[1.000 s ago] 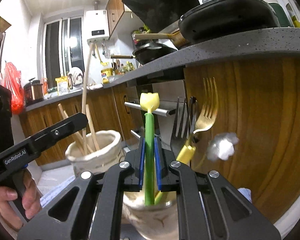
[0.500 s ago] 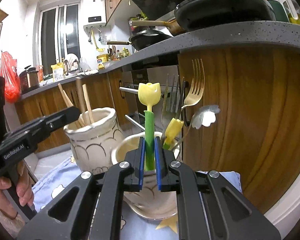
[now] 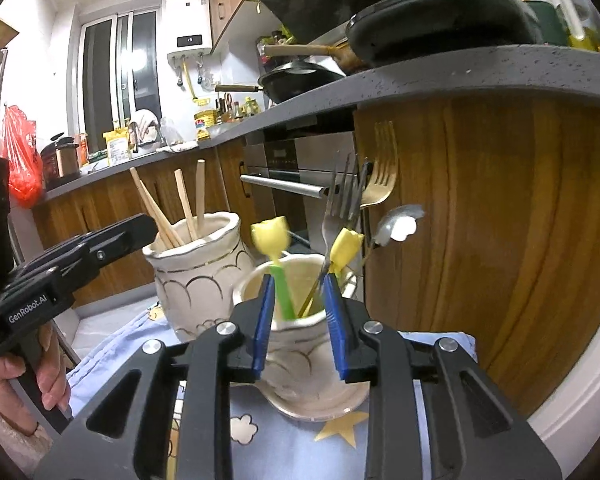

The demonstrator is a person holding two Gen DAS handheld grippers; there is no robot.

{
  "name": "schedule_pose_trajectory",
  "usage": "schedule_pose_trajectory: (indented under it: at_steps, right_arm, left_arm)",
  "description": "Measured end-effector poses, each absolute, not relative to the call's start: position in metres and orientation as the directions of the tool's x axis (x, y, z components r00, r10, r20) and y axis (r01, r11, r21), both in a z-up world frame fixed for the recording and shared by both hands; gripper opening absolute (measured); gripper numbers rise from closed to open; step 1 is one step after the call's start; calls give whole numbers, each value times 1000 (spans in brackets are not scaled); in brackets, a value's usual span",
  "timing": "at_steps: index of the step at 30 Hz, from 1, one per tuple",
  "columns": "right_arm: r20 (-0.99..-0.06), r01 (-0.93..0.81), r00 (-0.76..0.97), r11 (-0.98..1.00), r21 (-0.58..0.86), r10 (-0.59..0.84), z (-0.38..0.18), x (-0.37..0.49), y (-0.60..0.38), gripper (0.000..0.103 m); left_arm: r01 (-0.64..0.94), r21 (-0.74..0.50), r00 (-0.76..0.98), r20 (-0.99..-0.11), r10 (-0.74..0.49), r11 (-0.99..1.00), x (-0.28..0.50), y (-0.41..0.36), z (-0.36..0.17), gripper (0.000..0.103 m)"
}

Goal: Organize utensils

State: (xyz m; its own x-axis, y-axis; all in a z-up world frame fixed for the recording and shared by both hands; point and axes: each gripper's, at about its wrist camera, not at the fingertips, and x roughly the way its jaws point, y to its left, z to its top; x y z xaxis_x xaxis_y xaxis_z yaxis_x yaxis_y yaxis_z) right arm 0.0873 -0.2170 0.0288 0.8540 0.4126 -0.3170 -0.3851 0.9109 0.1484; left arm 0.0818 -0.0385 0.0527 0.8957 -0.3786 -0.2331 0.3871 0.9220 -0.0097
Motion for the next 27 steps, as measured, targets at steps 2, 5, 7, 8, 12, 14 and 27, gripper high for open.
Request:
schedule_pose_trajectory:
  at_steps: [2, 5, 7, 8, 12, 14, 27]
  right_arm:
    - [-318, -377, 857, 914, 148, 405, 29, 80, -219, 25]
    - [-335, -363, 859, 922, 136, 387, 26, 67, -219, 25]
    - [-345, -355, 860, 927, 123, 375, 23, 59, -218, 25]
    - [-351, -350, 861, 930, 113, 367, 21, 53, -217, 25]
    - [-365, -338, 867, 939, 69, 339, 13, 35, -212, 25]
    - [-369, -331, 870, 942, 53, 326, 10, 29, -210, 29]
    - [-305, -282, 915, 959, -18, 263, 5, 10, -208, 76]
  left_arm:
    - [385, -10, 896, -236, -377, 923, 74, -38, 52, 16]
    - [378, -20, 895, -249, -371, 925, 60, -35, 48, 16]
    - [370, -27, 894, -262, -364, 928, 52, -32, 44, 16]
    - [366, -35, 892, -273, -361, 930, 47, -30, 41, 16]
    - [326, -50, 892, -313, -325, 944, 36, -22, 28, 22]
    - [294, -52, 895, -336, -294, 955, 33, -18, 22, 35]
    - [170, 63, 946, -289, -145, 983, 18, -7, 8, 86]
